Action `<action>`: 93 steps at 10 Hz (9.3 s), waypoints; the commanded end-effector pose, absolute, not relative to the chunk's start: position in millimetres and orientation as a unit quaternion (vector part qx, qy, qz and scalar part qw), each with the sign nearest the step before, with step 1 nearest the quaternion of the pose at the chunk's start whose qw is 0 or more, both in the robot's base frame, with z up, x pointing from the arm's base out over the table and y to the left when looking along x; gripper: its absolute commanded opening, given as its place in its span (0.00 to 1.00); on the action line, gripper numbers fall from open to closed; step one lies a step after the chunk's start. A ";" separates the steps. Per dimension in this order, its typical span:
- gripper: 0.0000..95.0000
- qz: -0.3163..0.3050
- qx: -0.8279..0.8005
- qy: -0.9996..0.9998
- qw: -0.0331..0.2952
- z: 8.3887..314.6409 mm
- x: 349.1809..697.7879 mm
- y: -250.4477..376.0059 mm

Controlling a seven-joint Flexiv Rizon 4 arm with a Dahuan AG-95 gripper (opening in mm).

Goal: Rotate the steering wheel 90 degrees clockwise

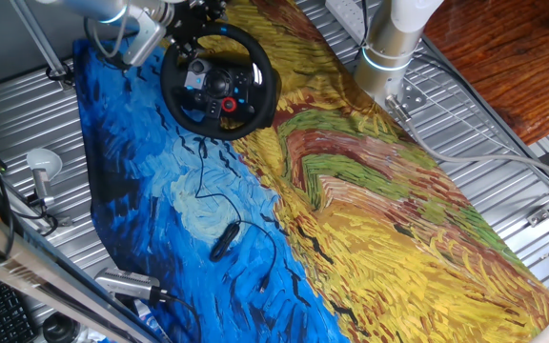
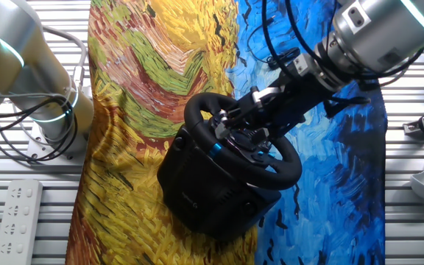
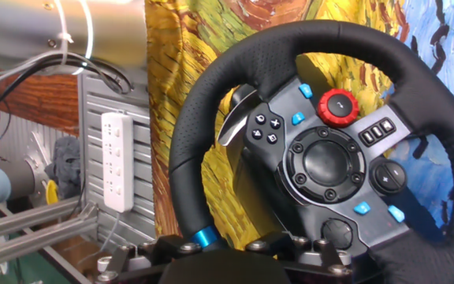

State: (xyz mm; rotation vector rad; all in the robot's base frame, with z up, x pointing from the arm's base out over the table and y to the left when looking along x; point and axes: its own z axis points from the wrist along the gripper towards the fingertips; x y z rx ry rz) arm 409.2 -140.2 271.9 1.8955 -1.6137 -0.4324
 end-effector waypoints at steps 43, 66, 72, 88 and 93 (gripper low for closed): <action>0.80 -0.155 0.711 -0.610 0.313 254.1 391.8 -162.0; 0.60 -0.188 0.770 -0.546 0.271 247.1 384.4 -169.6; 0.40 -0.185 0.766 -0.554 0.268 246.6 384.2 -169.9; 0.00 -0.189 0.742 -0.593 0.250 246.1 383.8 -170.2; 0.00 -0.186 0.730 -0.607 0.253 246.2 384.0 -170.1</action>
